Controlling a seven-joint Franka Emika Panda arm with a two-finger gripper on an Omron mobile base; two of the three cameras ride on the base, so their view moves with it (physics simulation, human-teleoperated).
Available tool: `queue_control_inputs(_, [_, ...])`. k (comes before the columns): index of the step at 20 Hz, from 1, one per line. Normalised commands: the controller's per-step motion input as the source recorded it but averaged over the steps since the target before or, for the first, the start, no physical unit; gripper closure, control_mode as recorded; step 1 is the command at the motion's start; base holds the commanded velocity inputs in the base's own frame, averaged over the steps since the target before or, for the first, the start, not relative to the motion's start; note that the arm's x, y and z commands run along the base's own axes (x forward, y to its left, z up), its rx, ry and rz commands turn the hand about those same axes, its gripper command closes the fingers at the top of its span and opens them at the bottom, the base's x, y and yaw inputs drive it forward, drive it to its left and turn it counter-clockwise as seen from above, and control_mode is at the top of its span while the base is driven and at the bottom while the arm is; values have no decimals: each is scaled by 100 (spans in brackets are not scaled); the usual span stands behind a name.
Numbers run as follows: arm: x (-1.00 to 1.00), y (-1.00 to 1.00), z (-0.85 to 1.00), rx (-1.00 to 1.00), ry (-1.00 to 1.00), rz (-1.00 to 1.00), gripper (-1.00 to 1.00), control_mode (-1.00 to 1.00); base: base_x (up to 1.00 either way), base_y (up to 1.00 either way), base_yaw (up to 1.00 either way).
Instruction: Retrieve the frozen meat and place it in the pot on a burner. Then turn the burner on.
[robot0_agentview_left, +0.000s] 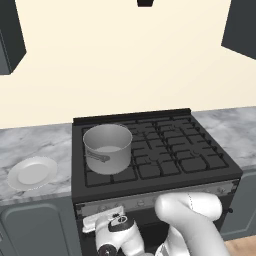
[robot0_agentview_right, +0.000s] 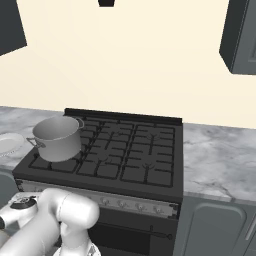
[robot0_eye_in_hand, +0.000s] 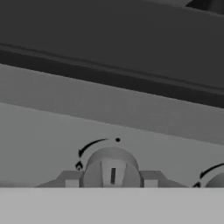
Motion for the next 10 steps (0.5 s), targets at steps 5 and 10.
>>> queue_control_inputs(5, [-8,0,-5,-30,4,1,100,-100,0,0,0])
queue_control_inputs(10, [-17,0,-7,-41,0,7,100,-100,0,0,0])
